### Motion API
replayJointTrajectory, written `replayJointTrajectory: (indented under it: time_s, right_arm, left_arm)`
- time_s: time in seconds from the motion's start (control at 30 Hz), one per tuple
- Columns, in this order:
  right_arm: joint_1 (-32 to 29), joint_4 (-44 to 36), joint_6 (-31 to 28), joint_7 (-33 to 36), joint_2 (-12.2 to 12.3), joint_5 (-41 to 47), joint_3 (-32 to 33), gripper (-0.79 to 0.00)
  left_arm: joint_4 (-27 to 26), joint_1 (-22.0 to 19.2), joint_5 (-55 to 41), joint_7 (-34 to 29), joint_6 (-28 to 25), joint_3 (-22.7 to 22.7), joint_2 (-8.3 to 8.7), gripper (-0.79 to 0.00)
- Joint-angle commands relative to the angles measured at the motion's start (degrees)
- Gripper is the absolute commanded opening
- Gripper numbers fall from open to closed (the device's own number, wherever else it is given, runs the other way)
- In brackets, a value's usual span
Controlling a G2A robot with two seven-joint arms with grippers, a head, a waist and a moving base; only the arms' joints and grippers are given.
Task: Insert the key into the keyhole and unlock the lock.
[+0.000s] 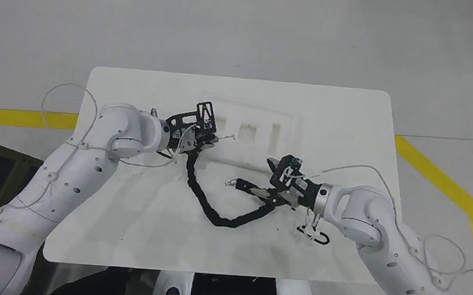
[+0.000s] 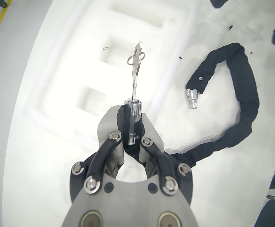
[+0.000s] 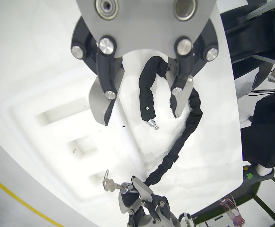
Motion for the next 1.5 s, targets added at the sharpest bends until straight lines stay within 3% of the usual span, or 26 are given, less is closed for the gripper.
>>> replayJointTrajectory:
  time_s: [0.0, 0.23, 0.4, 0.67, 0.87, 1.27, 1.47]
  right_arm:
    - [-0.56, -0.18, -0.15, -0.95, 0.12, 0.01, 0.91, 0.000]
    - [-1.85, 0.19, -0.83, -6.33, 0.36, 0.15, 4.15, 0.000]
    - [-0.56, 2.54, -2.86, -13.50, 0.35, -1.27, 6.69, 0.000]
    - [4.63, 10.45, -2.58, -19.82, 0.10, -3.46, 9.80, 0.000]
    - [9.96, 16.91, -4.02, -22.15, -0.18, -5.24, 10.32, 0.000]
    - [16.11, 22.48, -5.73, -21.41, 0.30, -10.32, 13.80, 0.000]
    - [16.68, 22.62, -6.64, -20.38, 0.56, -11.11, 14.76, 0.000]
  left_arm:
    - [0.59, -0.22, -0.03, 1.17, -0.30, 0.14, -0.29, 0.000]
    - [3.15, 0.30, 0.05, 9.71, -2.09, -1.22, -0.79, 0.000]
    - [4.39, 0.81, 1.86, 22.85, -6.32, -5.02, -0.53, 0.000]
    - [5.98, -2.29, 12.79, 36.09, -10.16, -9.79, -0.27, 0.000]
    - [11.23, -4.60, 21.81, 47.50, -11.13, -10.96, -0.54, 0.000]
    - [21.17, -9.69, 30.19, 59.63, -14.73, -12.76, -0.52, 0.000]
    - [22.73, -10.49, 32.31, 61.89, -14.79, -12.44, -0.36, 0.000]
